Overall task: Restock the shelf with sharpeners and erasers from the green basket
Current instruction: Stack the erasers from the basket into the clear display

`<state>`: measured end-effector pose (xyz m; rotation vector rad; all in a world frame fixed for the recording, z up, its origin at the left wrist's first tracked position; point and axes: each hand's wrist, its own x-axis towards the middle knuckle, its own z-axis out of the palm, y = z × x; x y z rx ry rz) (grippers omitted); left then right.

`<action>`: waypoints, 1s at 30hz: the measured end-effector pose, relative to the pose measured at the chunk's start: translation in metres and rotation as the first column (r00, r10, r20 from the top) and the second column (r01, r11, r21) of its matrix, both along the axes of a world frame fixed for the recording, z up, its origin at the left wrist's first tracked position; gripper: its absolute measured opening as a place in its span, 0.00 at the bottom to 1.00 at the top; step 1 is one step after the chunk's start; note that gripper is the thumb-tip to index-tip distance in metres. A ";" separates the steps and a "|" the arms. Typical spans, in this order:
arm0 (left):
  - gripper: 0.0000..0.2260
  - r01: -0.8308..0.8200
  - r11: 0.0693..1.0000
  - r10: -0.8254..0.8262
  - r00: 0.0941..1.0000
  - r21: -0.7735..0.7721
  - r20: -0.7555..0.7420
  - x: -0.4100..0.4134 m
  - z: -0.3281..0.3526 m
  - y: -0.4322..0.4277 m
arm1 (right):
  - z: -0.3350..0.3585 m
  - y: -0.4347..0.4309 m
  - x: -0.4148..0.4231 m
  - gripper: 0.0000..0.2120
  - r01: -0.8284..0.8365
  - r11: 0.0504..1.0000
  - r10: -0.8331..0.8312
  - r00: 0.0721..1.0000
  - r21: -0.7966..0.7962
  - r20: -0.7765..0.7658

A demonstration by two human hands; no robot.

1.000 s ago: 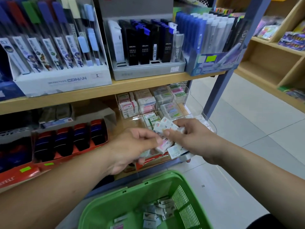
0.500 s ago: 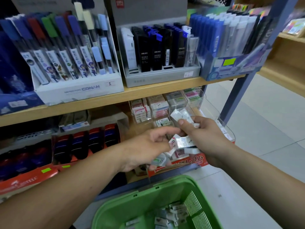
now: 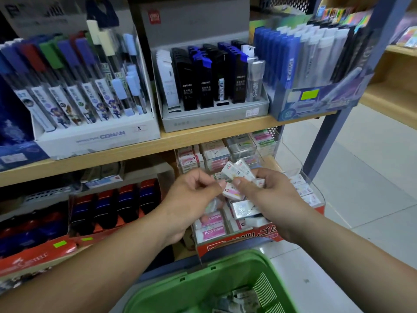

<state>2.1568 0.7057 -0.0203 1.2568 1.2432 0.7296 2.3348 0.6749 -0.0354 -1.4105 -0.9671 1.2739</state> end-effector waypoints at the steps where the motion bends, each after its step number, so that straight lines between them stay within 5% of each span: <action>1: 0.07 0.027 0.999 -0.026 0.999 0.022 -0.030 -0.002 0.000 0.003 | 0.002 0.001 0.003 0.05 0.011 1.000 -0.011 1.000 0.000 0.019; 7: 0.11 0.339 0.912 -0.262 0.914 0.230 -0.310 -0.015 0.002 0.012 | 0.007 0.000 0.012 0.08 -0.024 0.999 0.025 0.999 -0.041 0.022; 13: 0.10 0.425 0.857 -0.317 0.880 0.290 -0.354 -0.017 0.012 0.022 | 0.007 0.004 0.013 0.07 -0.040 0.998 0.043 0.998 -0.055 0.054; 20: 0.06 0.324 0.856 -0.041 0.819 0.404 -0.572 -0.013 0.000 0.067 | 0.004 0.012 0.025 0.11 0.214 0.975 -0.219 0.973 -0.064 -0.070; 30: 0.06 0.384 0.815 0.028 0.721 0.434 -0.692 0.002 -0.019 0.087 | 0.004 0.006 0.028 0.12 0.195 0.977 -0.202 0.975 -0.085 -0.091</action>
